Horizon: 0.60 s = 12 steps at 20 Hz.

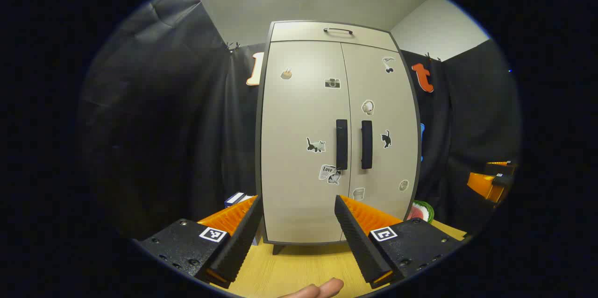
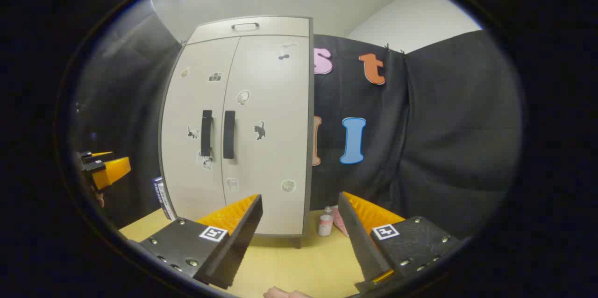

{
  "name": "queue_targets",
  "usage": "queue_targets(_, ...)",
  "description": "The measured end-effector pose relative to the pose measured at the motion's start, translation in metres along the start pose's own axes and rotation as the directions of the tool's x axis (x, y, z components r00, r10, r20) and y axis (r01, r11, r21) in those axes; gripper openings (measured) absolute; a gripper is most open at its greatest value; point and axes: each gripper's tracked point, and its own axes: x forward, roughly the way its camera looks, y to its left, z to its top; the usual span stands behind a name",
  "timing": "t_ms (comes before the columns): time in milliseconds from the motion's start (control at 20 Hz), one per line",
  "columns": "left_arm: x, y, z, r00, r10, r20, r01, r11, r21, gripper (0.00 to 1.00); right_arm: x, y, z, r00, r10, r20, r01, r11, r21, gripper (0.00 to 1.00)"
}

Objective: Open the right door of the double-door shoe cabinet with the right hand, and open the left door with the left hand.

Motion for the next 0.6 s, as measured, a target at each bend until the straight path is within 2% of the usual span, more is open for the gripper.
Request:
queue_targets(250, -0.003, -0.005, -0.015, 0.999, -0.045, -0.022, 0.045, 0.999, -0.001, 0.97, -0.001, 0.018, -0.010, 0.999, 0.030, -0.019, -0.030, 0.999, -0.009, 0.97)
queue_targets(600, 0.002, -0.010, -0.041, 0.995, -0.082, -0.066, 0.081, 0.997, -0.013, 0.98, 0.003, 0.027, -0.016, 1.000, 0.023, -0.017, -0.023, 1.000, 0.019, 0.97)
